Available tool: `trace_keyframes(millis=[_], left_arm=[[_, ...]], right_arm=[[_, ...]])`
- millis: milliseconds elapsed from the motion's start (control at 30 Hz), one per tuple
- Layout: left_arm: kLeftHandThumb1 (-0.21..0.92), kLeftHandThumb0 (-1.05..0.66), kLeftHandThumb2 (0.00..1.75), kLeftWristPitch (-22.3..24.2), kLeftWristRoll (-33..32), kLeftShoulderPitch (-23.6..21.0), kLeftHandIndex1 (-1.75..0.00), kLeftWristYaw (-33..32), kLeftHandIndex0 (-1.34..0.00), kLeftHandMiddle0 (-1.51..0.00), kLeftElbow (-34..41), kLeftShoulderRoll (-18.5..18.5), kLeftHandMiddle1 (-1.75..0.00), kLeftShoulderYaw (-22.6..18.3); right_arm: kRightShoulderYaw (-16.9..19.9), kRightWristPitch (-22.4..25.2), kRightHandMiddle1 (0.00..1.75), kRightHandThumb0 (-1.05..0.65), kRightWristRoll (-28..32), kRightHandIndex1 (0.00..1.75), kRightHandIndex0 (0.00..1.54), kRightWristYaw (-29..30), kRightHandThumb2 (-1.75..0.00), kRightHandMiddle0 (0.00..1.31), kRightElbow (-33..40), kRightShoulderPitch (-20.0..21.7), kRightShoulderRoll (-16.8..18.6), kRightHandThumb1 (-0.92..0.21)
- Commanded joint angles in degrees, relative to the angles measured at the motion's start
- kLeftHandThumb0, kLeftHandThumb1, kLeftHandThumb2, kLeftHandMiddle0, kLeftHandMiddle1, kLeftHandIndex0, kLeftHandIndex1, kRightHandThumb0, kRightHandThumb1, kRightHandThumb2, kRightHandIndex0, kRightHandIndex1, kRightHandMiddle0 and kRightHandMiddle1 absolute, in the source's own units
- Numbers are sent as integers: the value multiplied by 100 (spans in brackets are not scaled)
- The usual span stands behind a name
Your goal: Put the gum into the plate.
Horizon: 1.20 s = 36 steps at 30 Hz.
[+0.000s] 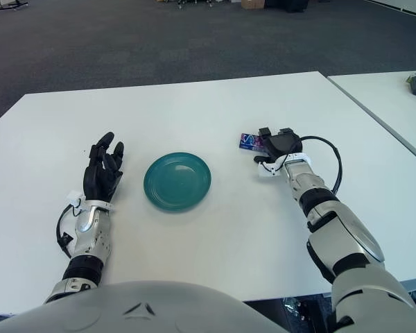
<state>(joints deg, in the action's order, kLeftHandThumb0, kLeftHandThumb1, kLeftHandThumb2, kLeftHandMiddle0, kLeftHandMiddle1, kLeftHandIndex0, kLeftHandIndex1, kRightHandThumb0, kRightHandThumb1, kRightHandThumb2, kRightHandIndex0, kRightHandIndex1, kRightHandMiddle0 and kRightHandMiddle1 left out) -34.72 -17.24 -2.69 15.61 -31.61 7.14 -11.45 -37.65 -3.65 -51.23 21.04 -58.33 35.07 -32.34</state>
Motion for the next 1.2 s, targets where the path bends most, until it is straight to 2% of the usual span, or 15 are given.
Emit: trace_keyframes(millis=[0,367,533,733,767,800,833,867,900,933,967,1033,1167], left_arm=[[92,-79,81,-64,-17,247,-76,-20,0,-32,-235,153,0,-6],[92,-78,81,-76,-8,244,-72,-26,0,-32,-243,160,0,3],[92,-77,81,-76,-15,245,-74,-23,0,-33,-244,164,0,4],[92,-78,79,-14,-109,259,-77,32,0,-33,-211,189,0,-1],[92,-78,79,-10,-116,262,-77,38,0,-33,-207,189,0,0],[92,-78,78,-14,-119,264,-77,42,0,-33,-208,188,0,2],[92,-78,78,-17,-121,265,-77,45,0,-33,-208,186,0,3],[92,-77,78,-26,-118,266,-76,45,0,-33,-211,184,0,4],[92,-77,78,-32,-115,266,-76,45,0,-33,-213,182,0,5],[92,-77,78,-38,-111,267,-76,43,0,-33,-215,180,0,5],[92,-77,78,-42,-109,267,-76,43,0,-33,-216,180,0,5],[92,-77,78,-37,-110,269,-76,40,0,-33,-214,180,0,3],[92,-78,79,-36,-111,271,-76,35,0,-34,-218,183,-1,0]], right_arm=[[22,42,64,-105,-14,10,38,-34,-104,0,-6,29,89,-92],[49,30,54,-105,24,8,40,-130,-102,0,-59,64,96,-92],[56,23,84,-105,25,10,47,-97,-100,0,-117,87,110,-92],[38,21,110,-105,0,15,52,-12,-100,1,-211,123,131,-92],[39,14,115,-105,1,24,51,1,-99,3,-221,127,134,-92],[47,-28,124,-105,9,45,45,57,-99,4,-232,129,131,-92],[52,-59,142,-103,16,84,44,99,-97,7,-242,131,130,-92],[62,-127,149,-103,25,98,44,206,-96,9,-253,128,123,-92],[69,-176,158,-99,32,126,48,282,-92,16,-264,128,119,-92],[76,-234,164,-96,35,143,51,391,-90,21,-279,126,115,-92],[79,-274,168,-93,37,155,54,467,-87,27,-296,127,114,-92],[81,-355,171,-87,23,164,58,708,-82,36,-331,118,112,-92],[56,-488,174,-78,-14,172,67,1104,-77,50,-448,125,111,-92]])
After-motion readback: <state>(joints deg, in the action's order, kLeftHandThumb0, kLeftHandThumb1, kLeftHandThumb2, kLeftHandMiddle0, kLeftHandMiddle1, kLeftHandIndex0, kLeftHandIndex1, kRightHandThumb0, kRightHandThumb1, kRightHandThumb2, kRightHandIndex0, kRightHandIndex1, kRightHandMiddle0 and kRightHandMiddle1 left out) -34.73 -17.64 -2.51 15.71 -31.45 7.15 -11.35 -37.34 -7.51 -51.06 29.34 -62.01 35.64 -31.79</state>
